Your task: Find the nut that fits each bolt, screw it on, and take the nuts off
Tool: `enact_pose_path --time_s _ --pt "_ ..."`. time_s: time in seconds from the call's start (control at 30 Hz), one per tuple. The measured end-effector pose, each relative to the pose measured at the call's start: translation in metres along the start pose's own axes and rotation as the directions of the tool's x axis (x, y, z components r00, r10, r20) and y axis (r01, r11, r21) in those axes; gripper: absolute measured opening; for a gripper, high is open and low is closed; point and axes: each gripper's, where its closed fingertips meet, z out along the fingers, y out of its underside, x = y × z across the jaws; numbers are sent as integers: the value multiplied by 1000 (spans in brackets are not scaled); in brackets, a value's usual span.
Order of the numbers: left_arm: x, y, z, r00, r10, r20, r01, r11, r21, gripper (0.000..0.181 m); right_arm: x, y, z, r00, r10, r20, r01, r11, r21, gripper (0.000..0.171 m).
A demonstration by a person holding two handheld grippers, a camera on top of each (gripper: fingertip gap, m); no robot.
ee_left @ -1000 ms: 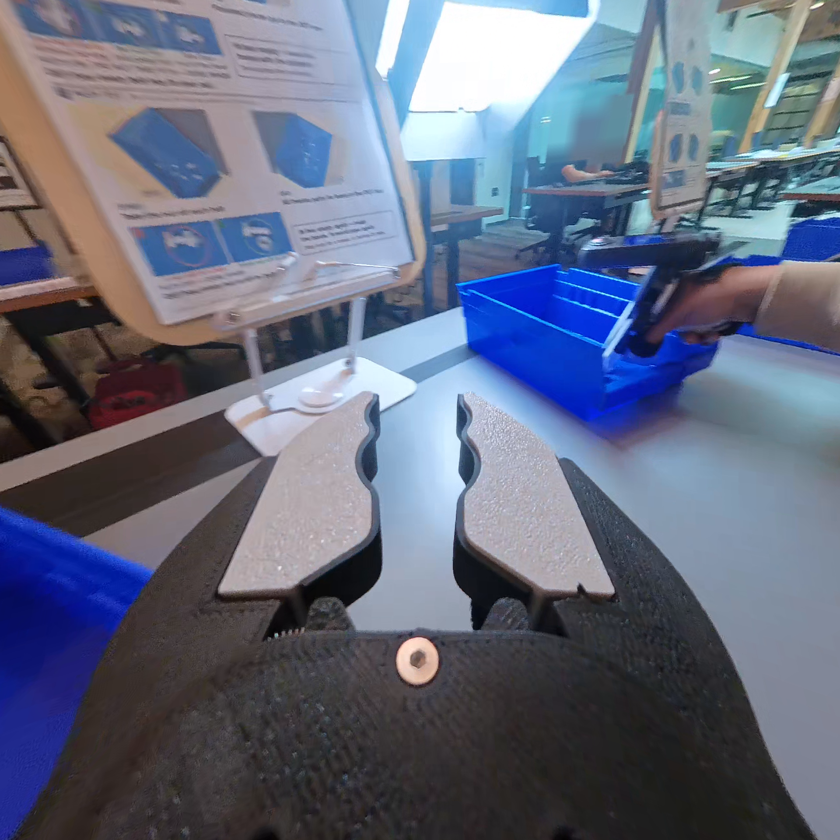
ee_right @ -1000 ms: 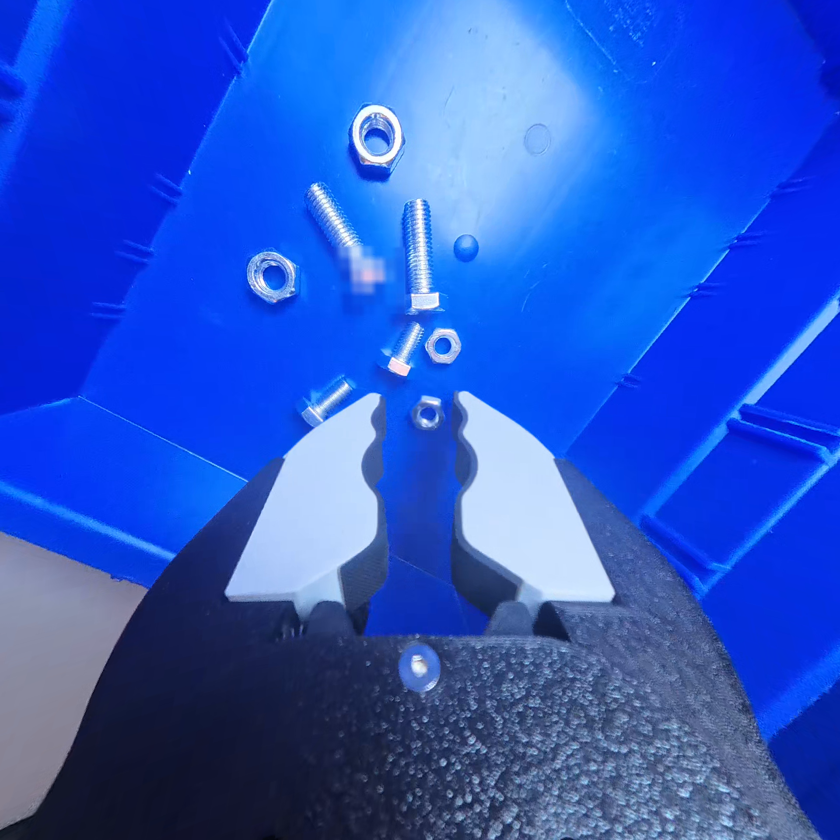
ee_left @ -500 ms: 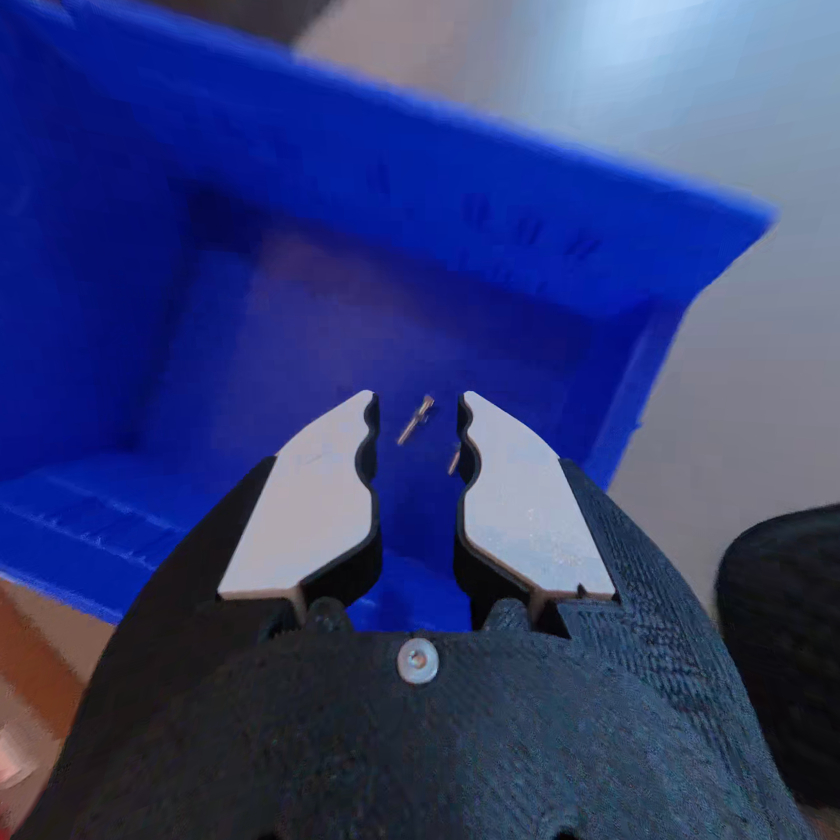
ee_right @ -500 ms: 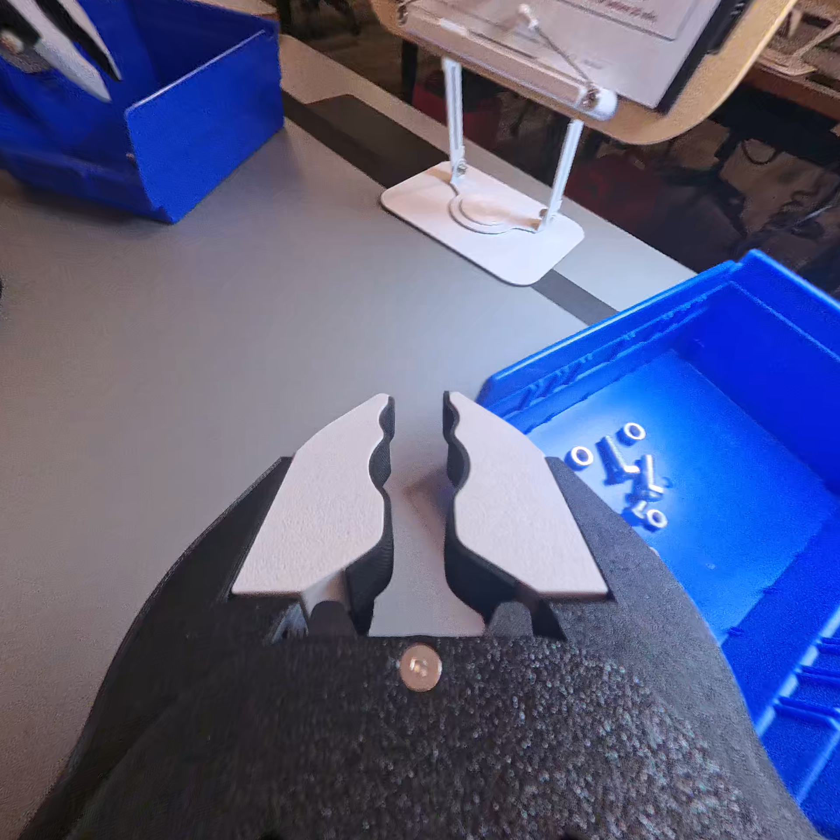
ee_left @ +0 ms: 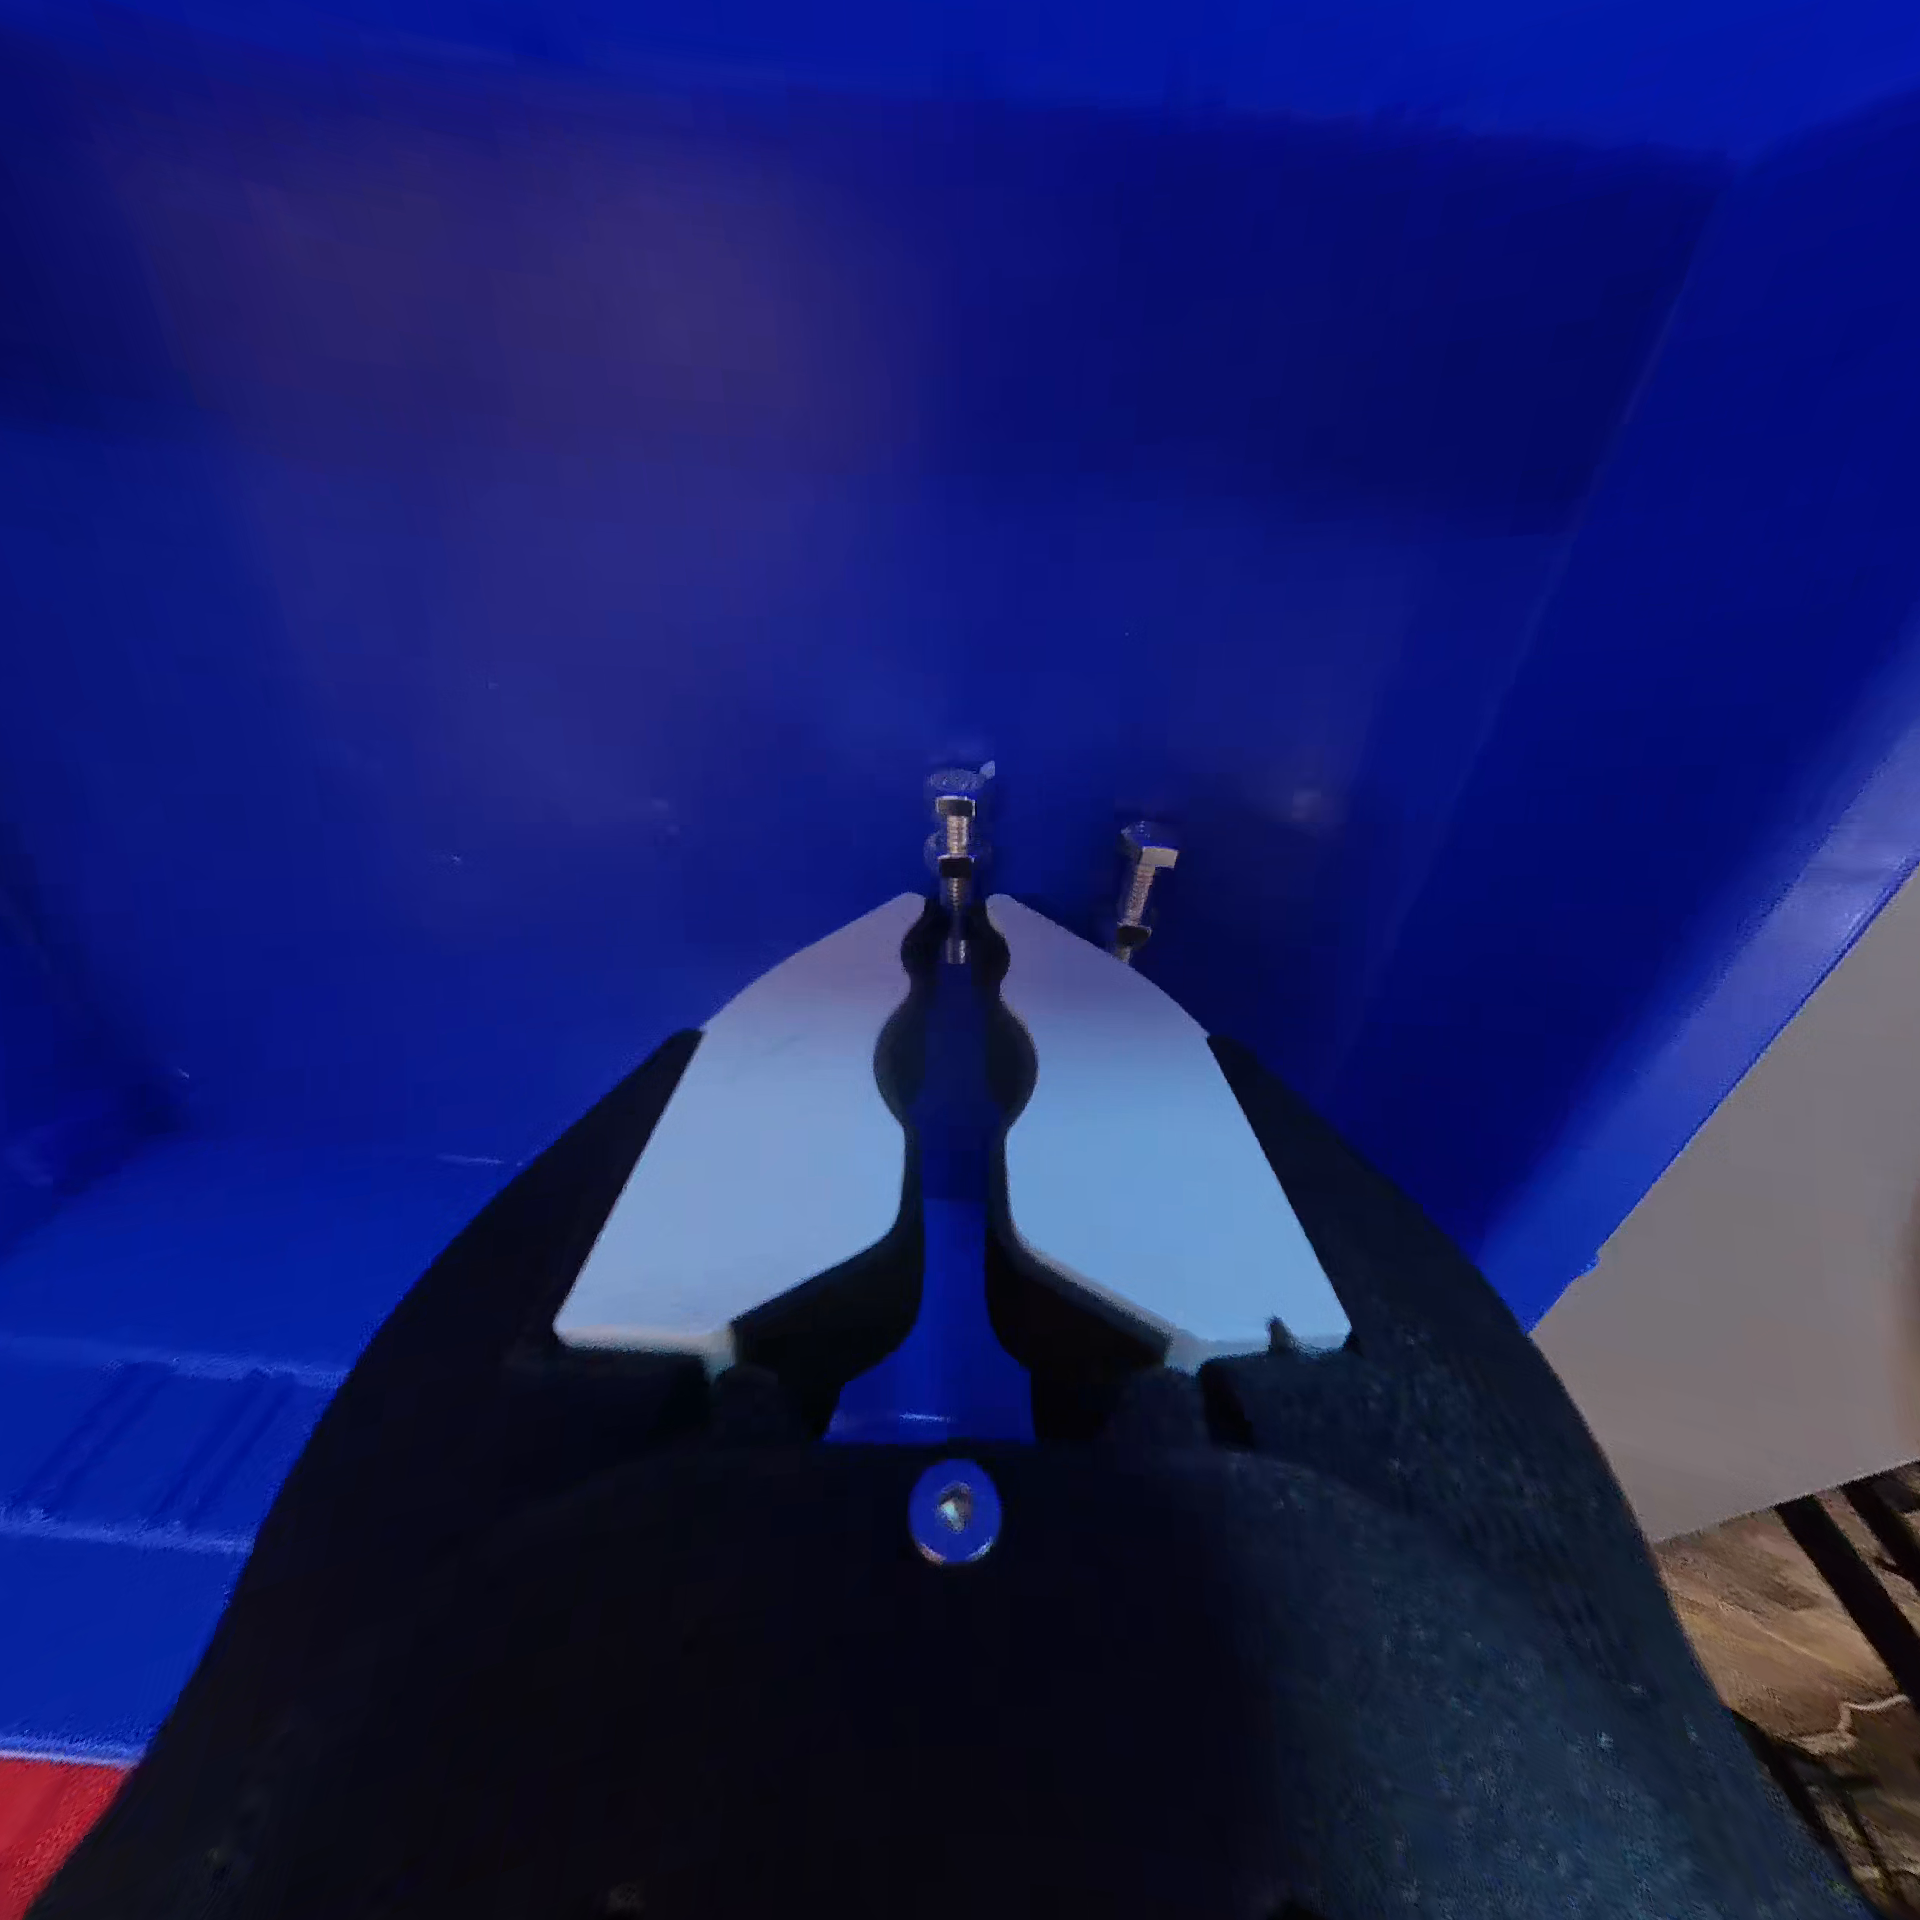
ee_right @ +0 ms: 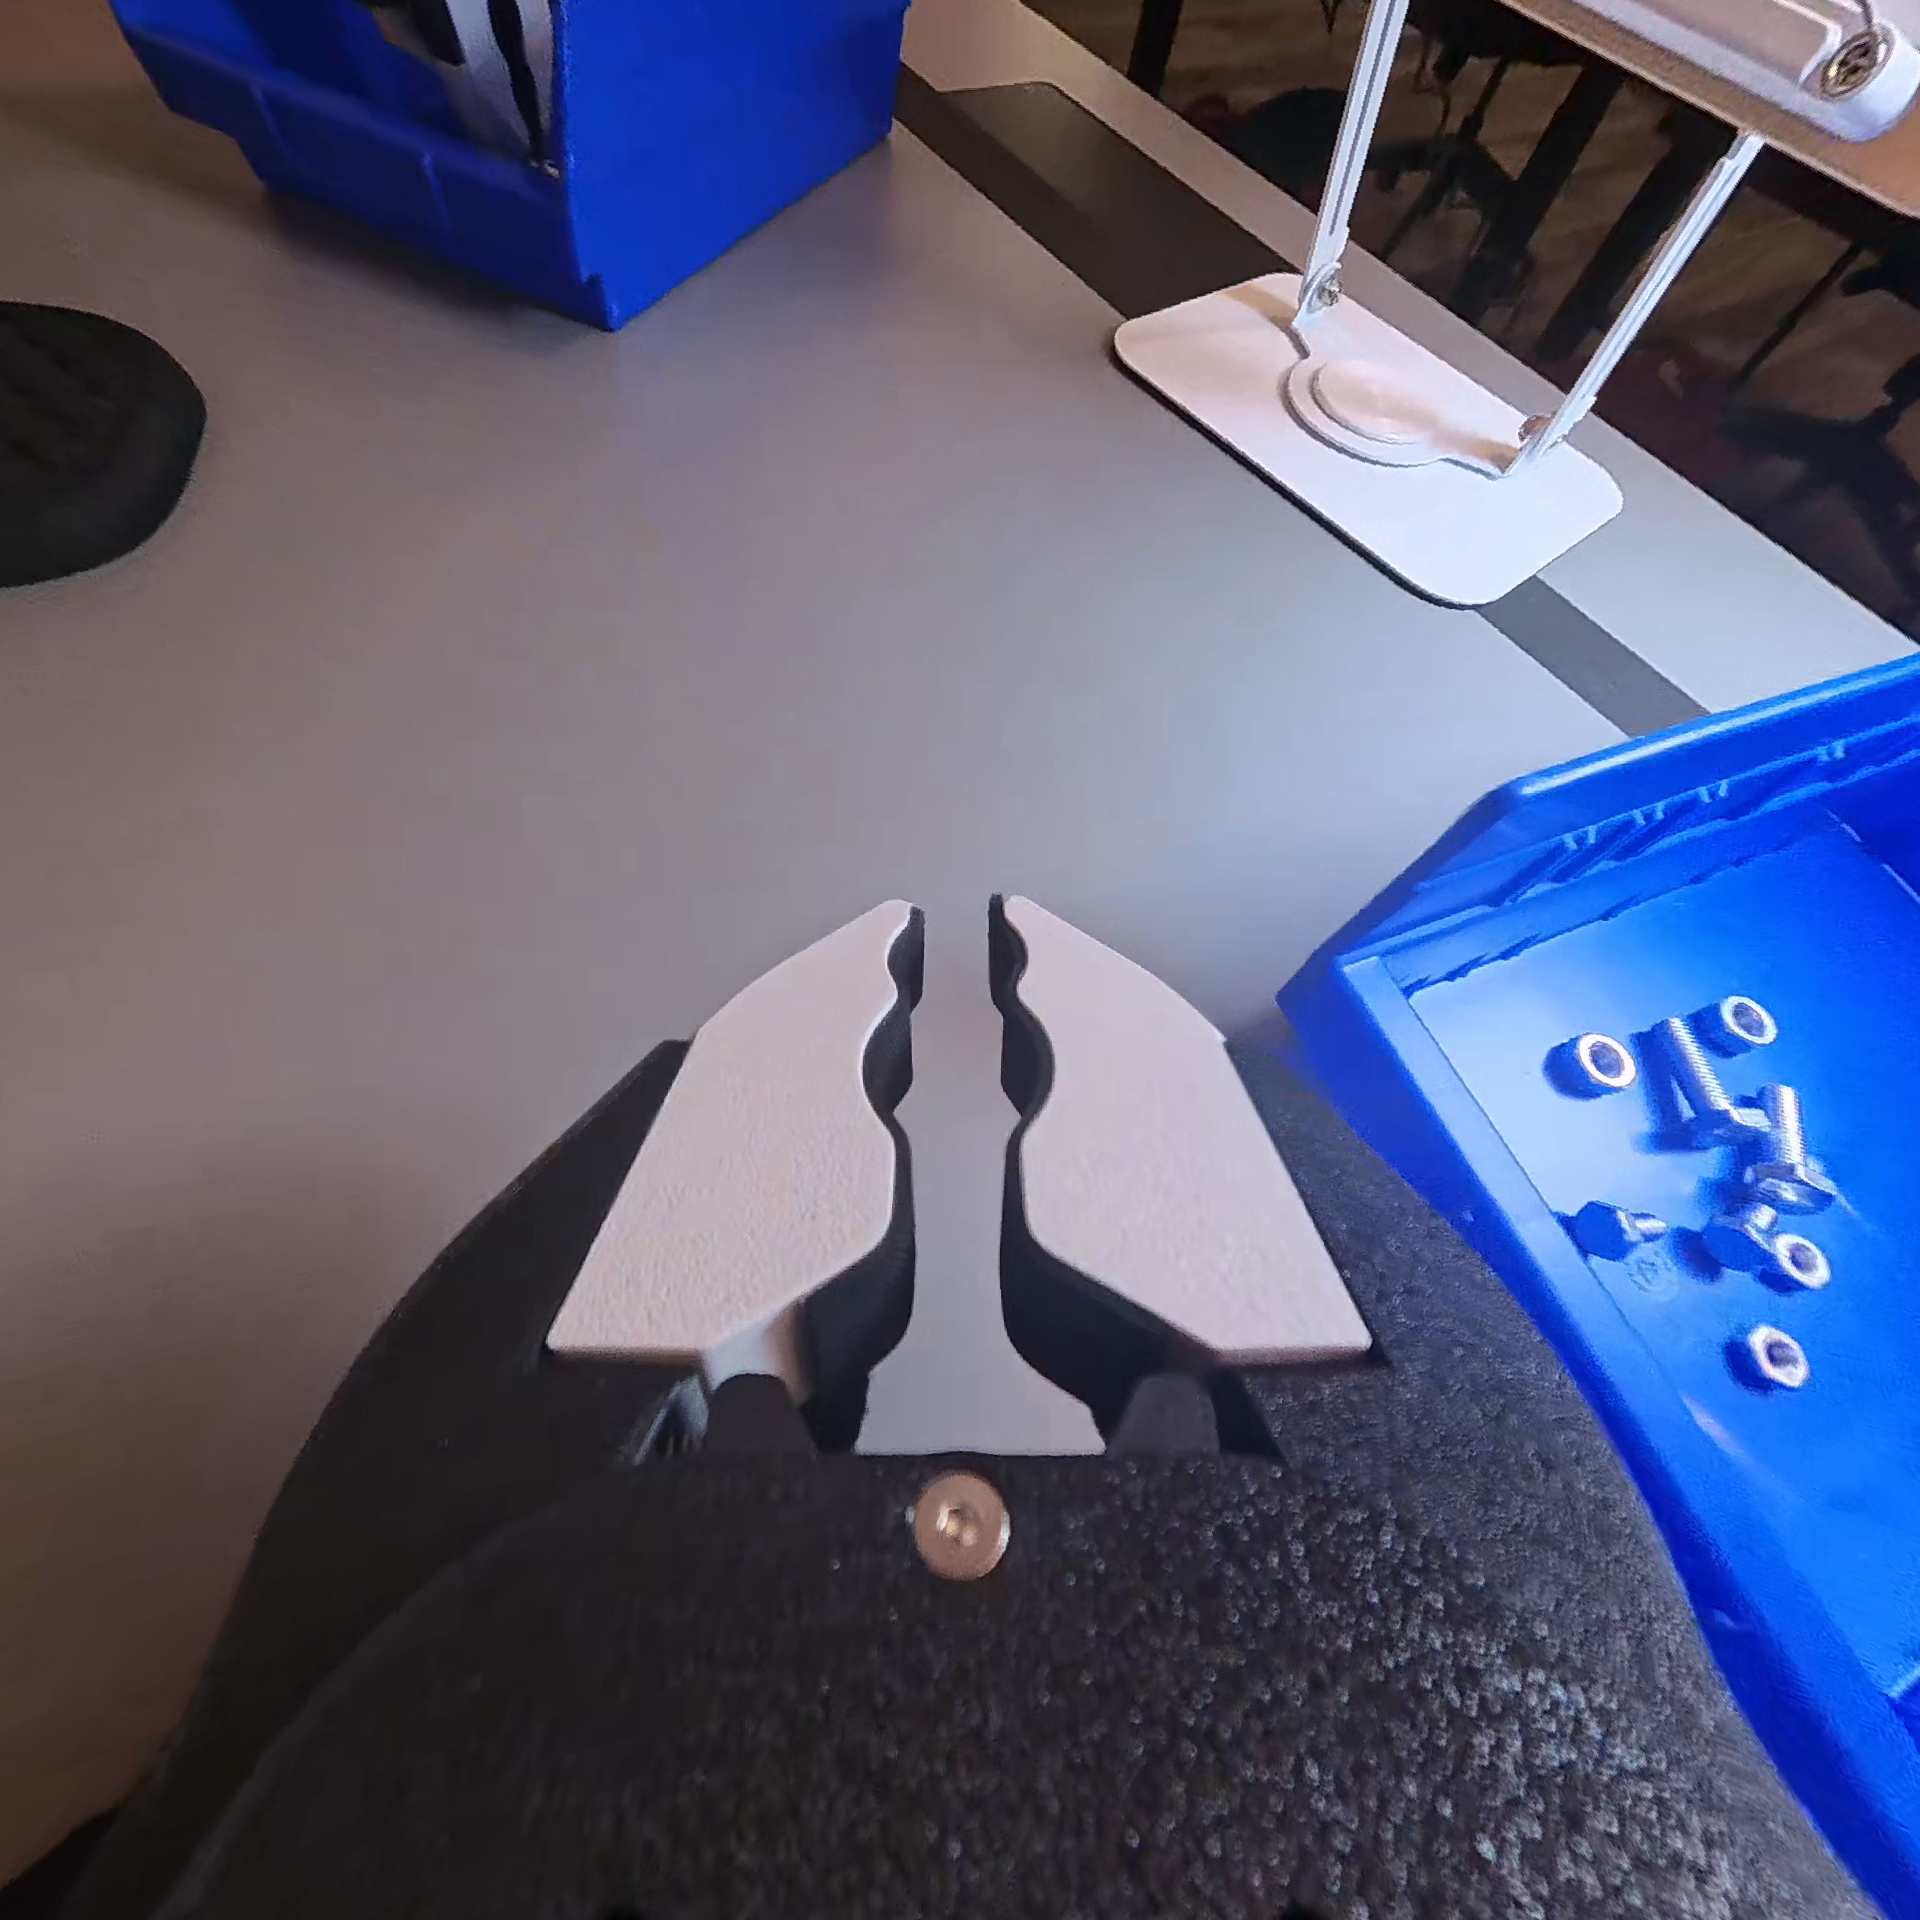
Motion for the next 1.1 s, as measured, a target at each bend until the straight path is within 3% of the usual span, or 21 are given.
enact_pose_path --time_s 0.07,0.17,0.33,0.43,0.53,0.67,0.77,0.9,1.0,1.1 --pt "1 1 -2 1000 5 10 -5 1000 -14 7 -8 -6 3 999 23 39 -25 999 27 12" --pt "21 -26 -37 999 38 18 -39 991 129 6 -24 -27 7 997 -10 80 2 995 103 11" --pt "112 -86 -115 978 182 -105 -141 938 317 6 -63 -80 22 962 -273 27 257 932 255 14" --pt "175 -120 -136 940 276 -200 -193 915 355 6 -87 -103 40 896 -440 -55 438 857 270 21" --pt "229 -151 -143 892 333 -305 -201 898 392 6 -101 -116 56 790 -586 -178 612 751 246 26" --pt "266 -178 -137 859 337 -387 -185 906 380 6 -102 -117 65 529 -764 -369 843 525 120 27" --pt "279 -186 -133 843 328 -427 -173 916 363 6 -100 -105 70 377 -832 -407 914 405 20 24" --pt "284 -190 -126 840 309 -446 -162 927 338 6 -95 -96 71 269 -859 -435 947 319 -44 11" --pt "284 -192 -129 830 308 -466 -134 920 370 6 -92 -94 69 312 -844 -437 934 356 -21 11" --pt "285 -197 -149 818 415 -398 -160 829 535 15 -88 -95 64 599 -720 -352 794 592 140 11"
